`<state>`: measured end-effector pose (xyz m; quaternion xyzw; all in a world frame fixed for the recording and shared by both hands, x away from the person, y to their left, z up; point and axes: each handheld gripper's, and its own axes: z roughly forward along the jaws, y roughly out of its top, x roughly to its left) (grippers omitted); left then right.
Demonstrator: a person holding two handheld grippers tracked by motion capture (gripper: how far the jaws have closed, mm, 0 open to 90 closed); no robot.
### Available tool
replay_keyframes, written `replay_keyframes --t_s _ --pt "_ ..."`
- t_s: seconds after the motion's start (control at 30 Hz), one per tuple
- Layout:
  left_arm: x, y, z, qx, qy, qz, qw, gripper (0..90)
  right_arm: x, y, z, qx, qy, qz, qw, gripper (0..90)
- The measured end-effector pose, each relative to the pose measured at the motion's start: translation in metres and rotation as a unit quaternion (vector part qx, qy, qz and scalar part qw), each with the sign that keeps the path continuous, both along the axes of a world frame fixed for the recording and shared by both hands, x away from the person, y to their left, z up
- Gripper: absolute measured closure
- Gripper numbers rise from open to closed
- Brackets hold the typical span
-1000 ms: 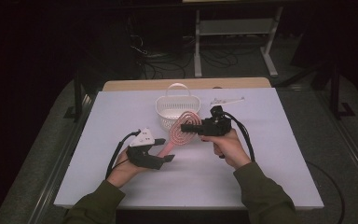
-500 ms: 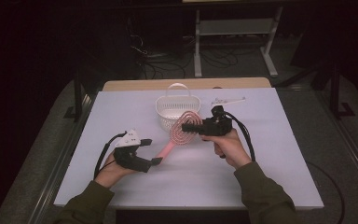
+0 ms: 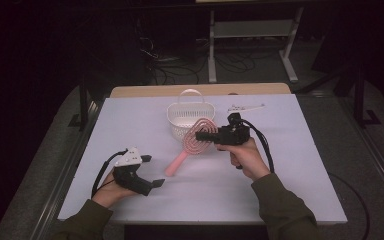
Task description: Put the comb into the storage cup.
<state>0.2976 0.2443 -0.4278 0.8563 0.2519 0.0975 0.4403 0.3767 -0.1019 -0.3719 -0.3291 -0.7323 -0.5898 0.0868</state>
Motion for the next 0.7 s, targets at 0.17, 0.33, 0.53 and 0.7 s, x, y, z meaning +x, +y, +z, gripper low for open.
replay_keyframes --t_s 0.17,0.33,0.53,0.7 --pt "-0.007 0.006 -0.008 0.022 0.004 0.001 0.9998 0.0 0.000 -0.001 0.001 0.002 -0.002 -0.004 1.0000 63.0" --pt "-0.010 0.012 -0.012 0.033 0.002 0.007 0.9994 0.0 -0.001 -0.003 0.003 0.008 -0.005 -0.008 0.9999 63.0" --pt "-0.009 0.013 -0.014 0.038 0.011 0.011 0.9992 0.0 -0.001 -0.006 0.005 0.013 -0.007 -0.014 0.9998 63.0" --pt "-0.008 0.013 -0.013 0.034 0.010 0.013 0.9993 0.0 -0.001 -0.009 0.007 0.019 -0.010 -0.020 0.9996 63.0"
